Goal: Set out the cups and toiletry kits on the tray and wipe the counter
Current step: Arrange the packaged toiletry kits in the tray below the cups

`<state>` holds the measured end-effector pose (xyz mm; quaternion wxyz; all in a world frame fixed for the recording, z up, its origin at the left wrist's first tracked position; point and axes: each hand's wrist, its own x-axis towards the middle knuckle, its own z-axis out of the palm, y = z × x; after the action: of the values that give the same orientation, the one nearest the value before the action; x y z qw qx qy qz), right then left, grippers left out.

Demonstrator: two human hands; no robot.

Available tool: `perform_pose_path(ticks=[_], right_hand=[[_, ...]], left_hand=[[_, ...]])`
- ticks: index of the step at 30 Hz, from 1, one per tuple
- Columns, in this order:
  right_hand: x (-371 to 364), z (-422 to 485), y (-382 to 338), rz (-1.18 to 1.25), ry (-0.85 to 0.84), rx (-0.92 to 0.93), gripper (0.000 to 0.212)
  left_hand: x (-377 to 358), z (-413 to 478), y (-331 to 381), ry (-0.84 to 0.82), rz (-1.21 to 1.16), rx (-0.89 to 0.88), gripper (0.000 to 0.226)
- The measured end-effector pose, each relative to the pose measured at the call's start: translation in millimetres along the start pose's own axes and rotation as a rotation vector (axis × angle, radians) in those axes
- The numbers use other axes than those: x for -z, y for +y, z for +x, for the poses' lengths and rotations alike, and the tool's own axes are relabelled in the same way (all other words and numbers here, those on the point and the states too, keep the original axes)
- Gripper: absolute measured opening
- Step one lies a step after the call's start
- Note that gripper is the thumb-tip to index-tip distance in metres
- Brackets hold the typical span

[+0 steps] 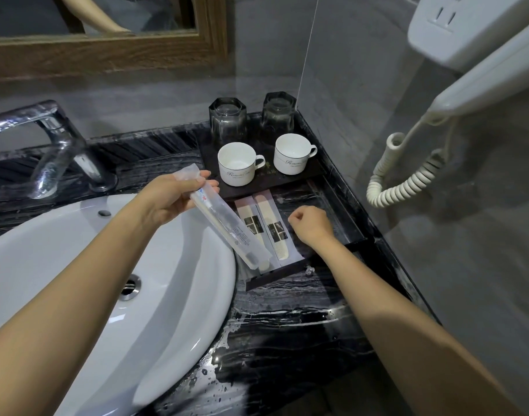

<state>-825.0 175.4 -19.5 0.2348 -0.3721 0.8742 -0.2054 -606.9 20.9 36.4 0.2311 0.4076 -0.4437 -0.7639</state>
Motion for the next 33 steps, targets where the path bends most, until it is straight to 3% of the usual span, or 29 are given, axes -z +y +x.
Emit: perform_pose_path(ticks=[2,5,7,9,14,18,21,27,30,33], right_hand=[[11.5,-6.1,-3.8,0.118,-0.018,0.065,0.028],[34.0,-29.5,-22.4,0.484,-0.309,0.112,0.033],[45.2,-42.3,-31.0,0.478,-0.427,0.178,0.025],[51.0,-47.0,-33.4,0.409,-0.422,0.267,0.009],[65.1,-45.7,-30.1,0.516,-0.225,0.219,0.008],[72.9,-47.3,-23.5,0.52,-0.183,0.211,0.015],[70.5,-49.0,-23.5,0.52,-0.184,0.215,0.006],[74.2,-54.0,-17.7,0.504,-0.223,0.215,0.015],[75.9,-55.0,-8.6,0.487,-0.267,0.207,0.026],[76.2,-54.5,-2.8,0.6,-0.31,0.176,0.019]], left_hand=[[-8.6,-0.7,1.6,-0.017,0.009,-0.012,0.019],[-29.2,-0.4,4.3,-0.058,0.006,-0.029,0.02],[-44.8,0.6,6.5,-0.064,0.008,-0.041,0.019],[-60.3,1.5,10.2,-0.059,-0.021,-0.055,0.018],[-82.1,-0.1,20.9,-0.078,-0.012,-0.086,0.018],[-83.3,-5.2,22.4,-0.137,0.1,-0.038,0.02],[-87.2,-10.3,22.1,-0.085,0.101,-0.021,0.02],[-90.8,-17.9,25.2,0.032,0.157,-0.085,0.01],[-86.4,-15.6,28.0,0.056,0.162,-0.114,0.026],[-84.0,-14.7,29.6,0.098,0.163,-0.135,0.028]])
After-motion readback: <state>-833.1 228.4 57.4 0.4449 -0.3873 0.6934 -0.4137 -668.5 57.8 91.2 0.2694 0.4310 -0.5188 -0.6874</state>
